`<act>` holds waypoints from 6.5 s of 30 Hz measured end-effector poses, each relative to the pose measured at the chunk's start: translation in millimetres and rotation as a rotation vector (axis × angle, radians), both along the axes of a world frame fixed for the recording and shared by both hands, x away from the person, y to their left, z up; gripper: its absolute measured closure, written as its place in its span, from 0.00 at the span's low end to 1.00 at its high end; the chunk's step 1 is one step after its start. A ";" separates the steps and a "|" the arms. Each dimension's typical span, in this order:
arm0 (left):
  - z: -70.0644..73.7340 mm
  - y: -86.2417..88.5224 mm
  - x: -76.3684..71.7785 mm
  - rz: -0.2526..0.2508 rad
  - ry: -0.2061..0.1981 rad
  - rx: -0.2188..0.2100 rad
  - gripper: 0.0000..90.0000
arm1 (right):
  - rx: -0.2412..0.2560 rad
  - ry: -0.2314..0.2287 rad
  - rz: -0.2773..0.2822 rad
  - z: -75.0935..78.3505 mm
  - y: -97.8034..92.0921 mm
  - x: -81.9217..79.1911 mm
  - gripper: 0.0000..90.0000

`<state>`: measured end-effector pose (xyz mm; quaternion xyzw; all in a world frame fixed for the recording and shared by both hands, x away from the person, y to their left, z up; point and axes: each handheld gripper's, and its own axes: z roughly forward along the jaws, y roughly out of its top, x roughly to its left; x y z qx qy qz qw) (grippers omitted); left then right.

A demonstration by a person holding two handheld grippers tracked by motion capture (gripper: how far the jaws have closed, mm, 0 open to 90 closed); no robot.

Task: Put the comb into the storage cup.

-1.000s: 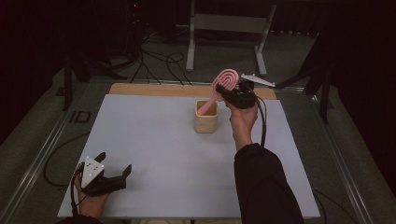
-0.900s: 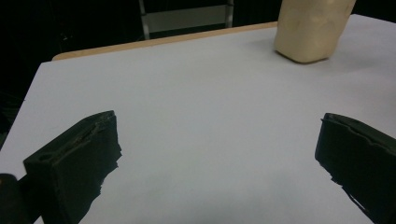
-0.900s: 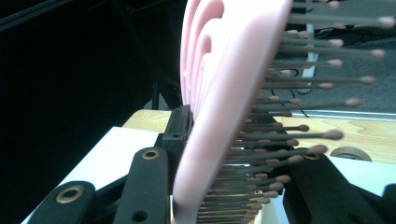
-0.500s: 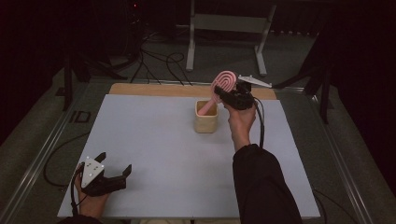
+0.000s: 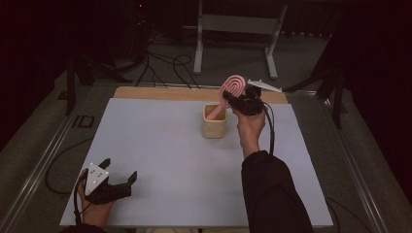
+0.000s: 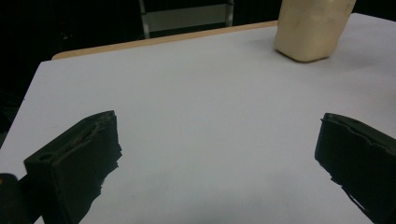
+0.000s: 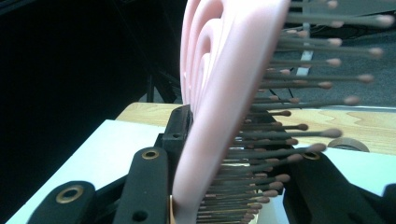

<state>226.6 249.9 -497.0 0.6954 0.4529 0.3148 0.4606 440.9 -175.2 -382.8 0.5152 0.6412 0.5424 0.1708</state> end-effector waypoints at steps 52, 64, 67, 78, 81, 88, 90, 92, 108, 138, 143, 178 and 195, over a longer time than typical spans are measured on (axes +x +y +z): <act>-0.3 -0.5 0.0 -0.004 0.001 0.002 0.01 | -0.061 0.034 0.002 -22.9 11.1 1.9 0.70; -0.5 -0.4 0.1 -0.004 0.002 0.001 0.01 | -0.069 0.041 0.006 -27.6 13.0 2.5 0.70; -0.4 -0.5 0.0 -0.004 0.001 0.002 0.01 | -0.071 0.043 0.008 -28.1 13.2 2.7 0.70; -0.6 -0.6 0.2 -0.004 0.001 0.002 0.01 | -0.076 0.048 0.010 -30.5 14.3 2.9 0.70; -0.7 -0.6 0.2 -0.004 0.003 0.002 0.01 | -0.077 0.051 0.009 -31.8 14.8 2.9 0.70; -0.8 -0.9 0.2 -0.005 0.002 0.002 0.01 | -0.080 0.054 0.012 -33.4 16.6 3.0 0.70; -0.7 -1.1 0.1 -0.004 0.002 0.002 0.01 | -0.082 0.055 0.013 -33.9 17.2 2.9 0.70; -0.7 -1.3 0.1 -0.003 0.003 0.003 0.01 | -0.086 0.053 0.014 -34.7 18.1 2.9 0.70; -1.0 -1.0 0.2 -0.004 0.001 0.002 0.01 | -0.092 0.056 0.016 -37.6 21.4 3.9 0.70; -2.0 -1.9 0.9 -0.007 0.005 0.003 0.01 | -0.053 0.046 -0.001 -39.2 20.1 7.3 0.66; -2.0 -2.1 0.8 -0.008 0.006 0.005 0.01 | -0.045 0.048 -0.017 -38.9 16.8 8.7 0.60; -2.4 -4.5 0.7 -0.011 0.005 0.007 0.01 | -0.131 0.058 0.045 -44.5 -6.2 -18.3 0.11; -3.3 -6.8 1.5 -0.015 0.010 0.012 0.01 | -0.175 0.082 0.066 -76.8 -38.0 -59.1 0.12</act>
